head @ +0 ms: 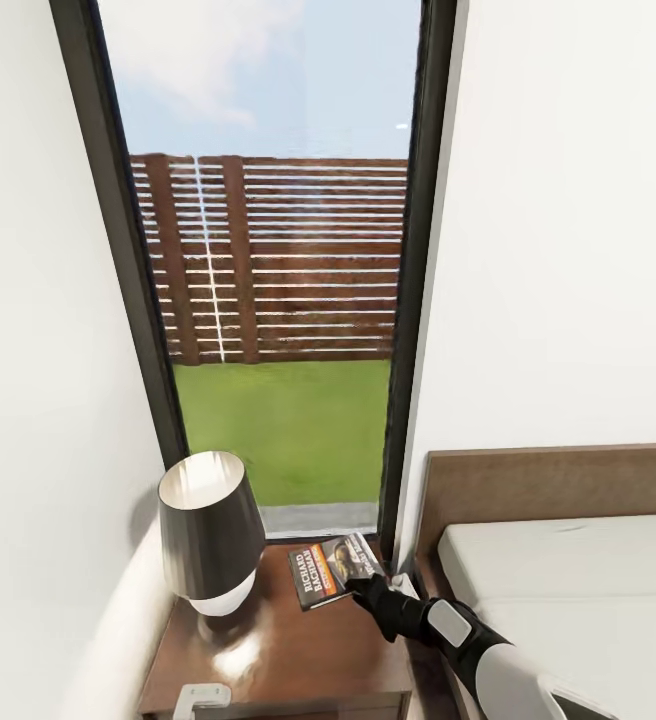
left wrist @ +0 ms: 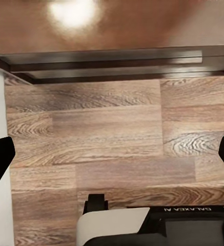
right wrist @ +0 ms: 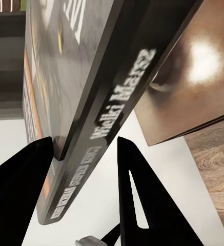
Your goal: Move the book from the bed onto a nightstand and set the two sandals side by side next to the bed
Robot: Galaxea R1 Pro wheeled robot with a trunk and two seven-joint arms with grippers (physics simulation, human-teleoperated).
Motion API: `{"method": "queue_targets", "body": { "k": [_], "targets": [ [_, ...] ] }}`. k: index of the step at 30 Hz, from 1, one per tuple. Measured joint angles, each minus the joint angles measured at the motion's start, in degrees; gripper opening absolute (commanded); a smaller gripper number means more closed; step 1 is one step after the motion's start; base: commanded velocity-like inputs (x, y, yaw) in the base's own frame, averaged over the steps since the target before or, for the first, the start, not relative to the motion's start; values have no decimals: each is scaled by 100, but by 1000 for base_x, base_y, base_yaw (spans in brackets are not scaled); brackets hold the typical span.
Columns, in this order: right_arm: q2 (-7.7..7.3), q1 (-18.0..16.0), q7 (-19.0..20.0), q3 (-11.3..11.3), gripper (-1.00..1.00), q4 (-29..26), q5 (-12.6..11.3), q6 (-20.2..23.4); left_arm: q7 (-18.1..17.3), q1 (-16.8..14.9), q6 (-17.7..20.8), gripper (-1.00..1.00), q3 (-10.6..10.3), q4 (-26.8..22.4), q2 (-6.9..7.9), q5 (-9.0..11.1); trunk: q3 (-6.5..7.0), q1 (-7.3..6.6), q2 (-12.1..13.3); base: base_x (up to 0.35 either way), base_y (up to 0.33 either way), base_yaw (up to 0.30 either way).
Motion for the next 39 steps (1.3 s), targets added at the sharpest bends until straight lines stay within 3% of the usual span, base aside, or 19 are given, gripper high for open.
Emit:
{"method": "queue_targets", "body": {
  "k": [8,11,39],
  "targets": [
    [-1,1,0,0,-100,0,2,-1,0,0,0,100,5,0,25,3,-144,176,-322,0,0,0],
    [-2,1,0,-2,-100,2,-1,0,0,0,0,100,6,0,28,1,-145,177,-324,0,0,0],
    [9,-2,-6,6,-100,6,2,-1,0,8,-115,100,6,8,30,-2,-649,792,-1448,0,0,0]
  ]
}}
